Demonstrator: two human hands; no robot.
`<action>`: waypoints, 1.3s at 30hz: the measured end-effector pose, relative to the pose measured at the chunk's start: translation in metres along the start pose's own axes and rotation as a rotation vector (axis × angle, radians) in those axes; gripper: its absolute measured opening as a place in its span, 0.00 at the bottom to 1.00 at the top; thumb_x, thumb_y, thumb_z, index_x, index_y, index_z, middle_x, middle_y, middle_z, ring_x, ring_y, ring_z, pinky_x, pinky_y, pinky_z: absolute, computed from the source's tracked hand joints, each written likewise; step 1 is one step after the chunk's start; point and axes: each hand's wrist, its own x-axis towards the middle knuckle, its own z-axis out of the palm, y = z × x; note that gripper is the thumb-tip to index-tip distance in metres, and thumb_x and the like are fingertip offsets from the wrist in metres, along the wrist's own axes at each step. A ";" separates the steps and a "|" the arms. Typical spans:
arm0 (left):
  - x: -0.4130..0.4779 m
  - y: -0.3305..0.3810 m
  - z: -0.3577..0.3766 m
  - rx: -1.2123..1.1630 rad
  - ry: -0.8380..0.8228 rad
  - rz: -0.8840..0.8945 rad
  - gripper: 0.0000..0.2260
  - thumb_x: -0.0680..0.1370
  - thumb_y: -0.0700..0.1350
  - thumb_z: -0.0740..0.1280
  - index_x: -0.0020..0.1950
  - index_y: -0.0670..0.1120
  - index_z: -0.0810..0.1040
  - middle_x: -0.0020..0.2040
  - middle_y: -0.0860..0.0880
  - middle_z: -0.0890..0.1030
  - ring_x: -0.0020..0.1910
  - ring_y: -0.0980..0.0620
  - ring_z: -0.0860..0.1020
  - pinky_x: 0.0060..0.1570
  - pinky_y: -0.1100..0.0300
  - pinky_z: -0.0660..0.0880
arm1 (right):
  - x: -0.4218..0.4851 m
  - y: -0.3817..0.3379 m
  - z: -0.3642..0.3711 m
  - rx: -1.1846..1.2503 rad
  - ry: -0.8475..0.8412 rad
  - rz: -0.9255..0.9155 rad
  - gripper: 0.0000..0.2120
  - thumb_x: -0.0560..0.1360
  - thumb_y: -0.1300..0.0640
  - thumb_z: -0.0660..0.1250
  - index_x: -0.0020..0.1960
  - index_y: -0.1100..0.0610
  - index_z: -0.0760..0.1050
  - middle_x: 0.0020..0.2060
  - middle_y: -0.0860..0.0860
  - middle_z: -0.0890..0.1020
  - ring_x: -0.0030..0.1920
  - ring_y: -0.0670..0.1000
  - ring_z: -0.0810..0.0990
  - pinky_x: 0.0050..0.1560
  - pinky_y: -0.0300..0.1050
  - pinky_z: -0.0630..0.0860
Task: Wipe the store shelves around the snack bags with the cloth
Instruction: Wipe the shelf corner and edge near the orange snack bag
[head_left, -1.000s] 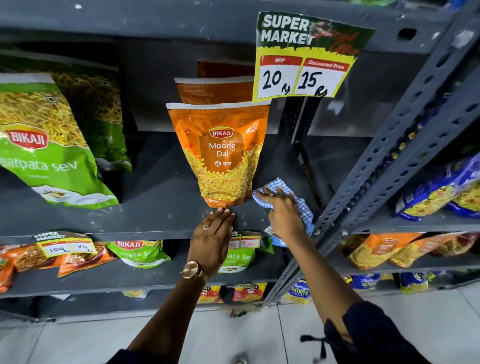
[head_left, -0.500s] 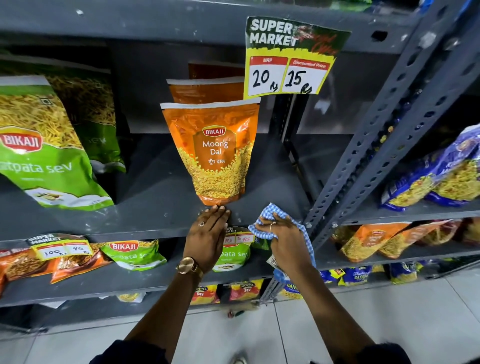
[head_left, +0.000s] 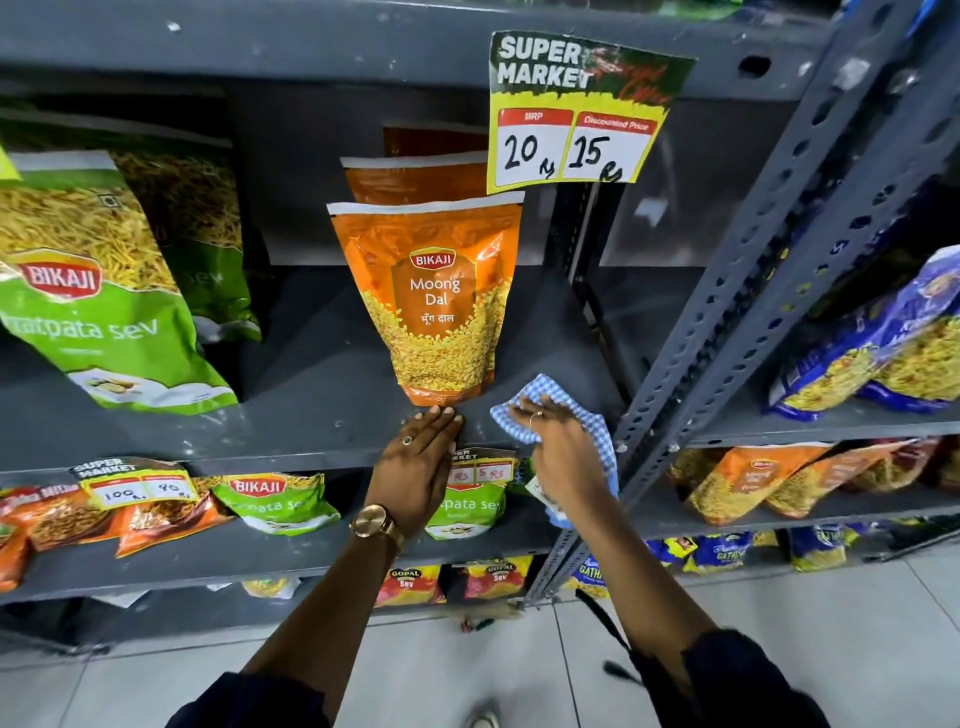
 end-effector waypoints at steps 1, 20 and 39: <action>0.000 0.000 0.000 -0.002 0.001 -0.001 0.19 0.80 0.47 0.53 0.67 0.42 0.73 0.66 0.43 0.75 0.67 0.45 0.70 0.70 0.59 0.56 | -0.008 0.003 0.005 0.003 -0.007 -0.049 0.28 0.70 0.73 0.58 0.66 0.54 0.70 0.66 0.53 0.74 0.69 0.54 0.67 0.70 0.49 0.66; -0.008 -0.032 -0.047 0.084 -0.089 -0.058 0.29 0.81 0.56 0.44 0.64 0.40 0.75 0.66 0.41 0.75 0.68 0.42 0.69 0.68 0.46 0.66 | -0.012 -0.017 -0.006 0.010 0.079 0.125 0.22 0.71 0.70 0.57 0.61 0.56 0.75 0.57 0.60 0.81 0.54 0.60 0.78 0.53 0.51 0.75; -0.072 -0.140 -0.116 0.199 -0.171 -0.119 0.27 0.82 0.54 0.42 0.69 0.40 0.69 0.68 0.41 0.72 0.68 0.41 0.69 0.70 0.56 0.57 | -0.022 -0.167 0.072 0.137 -0.183 -0.266 0.27 0.68 0.75 0.54 0.65 0.63 0.70 0.65 0.60 0.74 0.66 0.57 0.72 0.69 0.46 0.64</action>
